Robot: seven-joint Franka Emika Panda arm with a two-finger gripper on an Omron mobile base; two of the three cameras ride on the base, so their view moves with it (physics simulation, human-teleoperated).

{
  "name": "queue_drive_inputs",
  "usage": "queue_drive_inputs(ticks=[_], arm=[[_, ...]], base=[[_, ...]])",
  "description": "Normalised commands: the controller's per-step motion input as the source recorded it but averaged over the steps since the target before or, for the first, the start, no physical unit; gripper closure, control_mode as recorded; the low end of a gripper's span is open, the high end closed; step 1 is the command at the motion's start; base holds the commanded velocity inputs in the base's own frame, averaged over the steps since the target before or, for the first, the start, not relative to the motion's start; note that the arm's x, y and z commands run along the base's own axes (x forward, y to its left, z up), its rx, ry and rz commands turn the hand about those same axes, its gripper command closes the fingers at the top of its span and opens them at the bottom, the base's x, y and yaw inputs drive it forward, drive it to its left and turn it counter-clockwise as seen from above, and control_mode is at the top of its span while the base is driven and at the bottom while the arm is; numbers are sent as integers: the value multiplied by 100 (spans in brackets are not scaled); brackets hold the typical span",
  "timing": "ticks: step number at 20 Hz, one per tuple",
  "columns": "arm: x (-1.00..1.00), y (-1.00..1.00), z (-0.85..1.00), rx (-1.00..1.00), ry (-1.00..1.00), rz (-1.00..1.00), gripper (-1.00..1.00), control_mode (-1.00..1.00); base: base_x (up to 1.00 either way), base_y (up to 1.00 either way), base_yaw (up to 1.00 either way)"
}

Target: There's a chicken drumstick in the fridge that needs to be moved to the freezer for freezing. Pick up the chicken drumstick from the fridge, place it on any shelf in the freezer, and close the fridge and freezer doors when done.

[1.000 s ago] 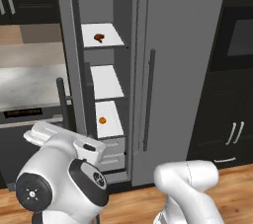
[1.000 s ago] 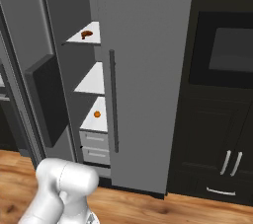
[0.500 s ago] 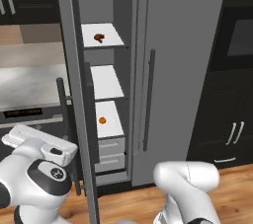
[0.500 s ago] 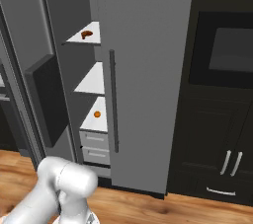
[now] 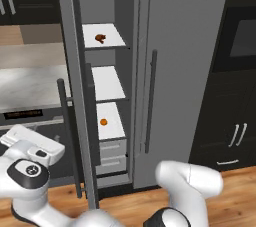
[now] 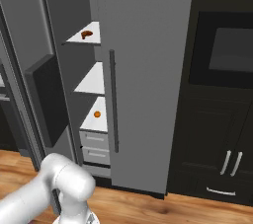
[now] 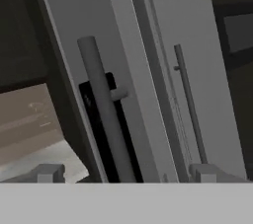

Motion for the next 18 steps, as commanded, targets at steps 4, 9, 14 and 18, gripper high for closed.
queue_drive_inputs(ticks=[4, 9, 14, 18], arm=[[33, 9, -55, 0, -15, -23, -100, -100], [34, 26, -39, 1, -16, -17, -100, -100], [37, 4, -23, 3, -4, -9, -100, -100], [31, -1, -18, 1, 0, -1, -100, -100]], base=[[0, 0, 0], [0, 0, 0], [0, 0, 0], [0, 0, 0]])
